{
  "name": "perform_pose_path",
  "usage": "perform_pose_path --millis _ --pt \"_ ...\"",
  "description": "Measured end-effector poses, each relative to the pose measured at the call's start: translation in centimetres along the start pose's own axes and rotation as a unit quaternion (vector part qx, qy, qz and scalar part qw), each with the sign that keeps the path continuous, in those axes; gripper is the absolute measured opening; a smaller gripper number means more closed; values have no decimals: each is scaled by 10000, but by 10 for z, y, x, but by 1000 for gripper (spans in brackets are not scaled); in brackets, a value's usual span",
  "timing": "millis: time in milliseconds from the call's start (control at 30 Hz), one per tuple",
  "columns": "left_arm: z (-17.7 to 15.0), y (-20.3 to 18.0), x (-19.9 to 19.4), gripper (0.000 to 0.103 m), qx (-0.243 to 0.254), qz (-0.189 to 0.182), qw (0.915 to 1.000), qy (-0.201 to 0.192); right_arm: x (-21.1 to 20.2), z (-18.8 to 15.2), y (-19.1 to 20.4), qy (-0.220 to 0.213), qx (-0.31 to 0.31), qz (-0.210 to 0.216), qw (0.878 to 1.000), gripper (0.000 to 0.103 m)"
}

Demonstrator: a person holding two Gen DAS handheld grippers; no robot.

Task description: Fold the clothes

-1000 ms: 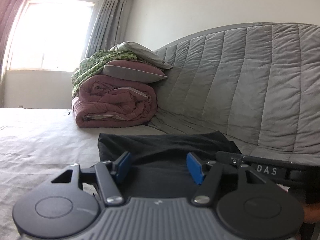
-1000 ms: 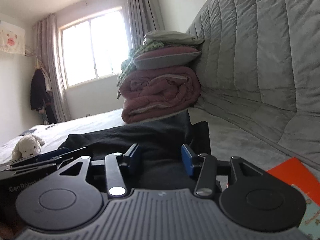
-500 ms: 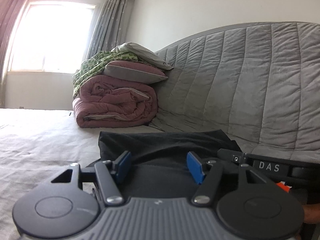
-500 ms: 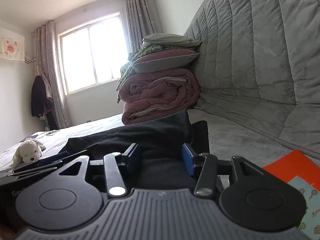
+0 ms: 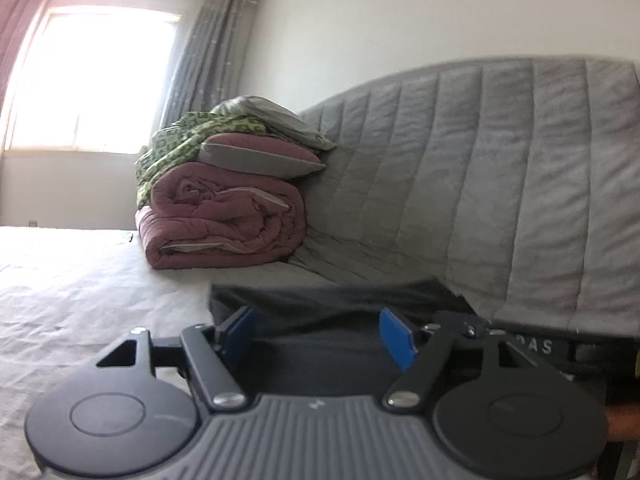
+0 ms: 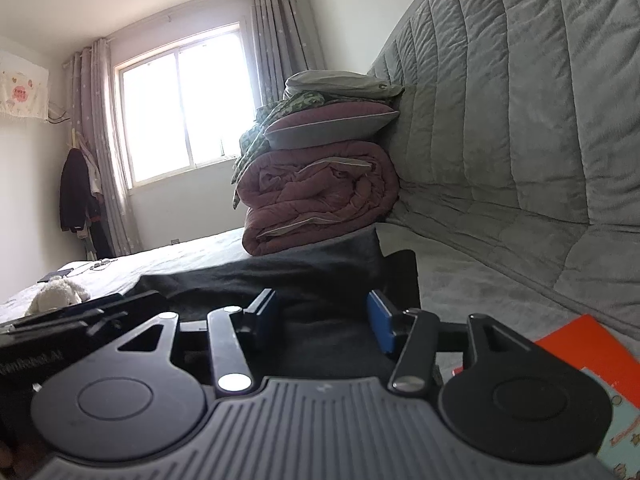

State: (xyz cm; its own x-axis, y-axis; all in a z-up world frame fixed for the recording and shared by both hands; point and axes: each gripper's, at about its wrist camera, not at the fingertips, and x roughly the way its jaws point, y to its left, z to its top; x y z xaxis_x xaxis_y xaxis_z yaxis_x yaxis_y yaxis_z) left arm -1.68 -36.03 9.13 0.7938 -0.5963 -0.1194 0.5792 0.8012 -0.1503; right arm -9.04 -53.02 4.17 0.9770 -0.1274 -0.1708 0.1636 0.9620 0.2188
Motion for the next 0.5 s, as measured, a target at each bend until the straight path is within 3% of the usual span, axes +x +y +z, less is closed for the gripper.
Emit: perform_pose_path --millis 100,233,400,500 --pt "13 10 7 75 -299 -72 9995 73 -1 14 8 -231 -67 -40 9997 60" --pt "25 5 24 75 -122 49 9990 437 8 31 14 -387 41 -119 9992 62" --pt "22 -1 32 75 -292 -26 9960 845 38 34 3 453 810 -126 9956 62" --pt "12 -6 36 74 -224 75 9950 967 48 27 11 724 277 -425 9961 61"
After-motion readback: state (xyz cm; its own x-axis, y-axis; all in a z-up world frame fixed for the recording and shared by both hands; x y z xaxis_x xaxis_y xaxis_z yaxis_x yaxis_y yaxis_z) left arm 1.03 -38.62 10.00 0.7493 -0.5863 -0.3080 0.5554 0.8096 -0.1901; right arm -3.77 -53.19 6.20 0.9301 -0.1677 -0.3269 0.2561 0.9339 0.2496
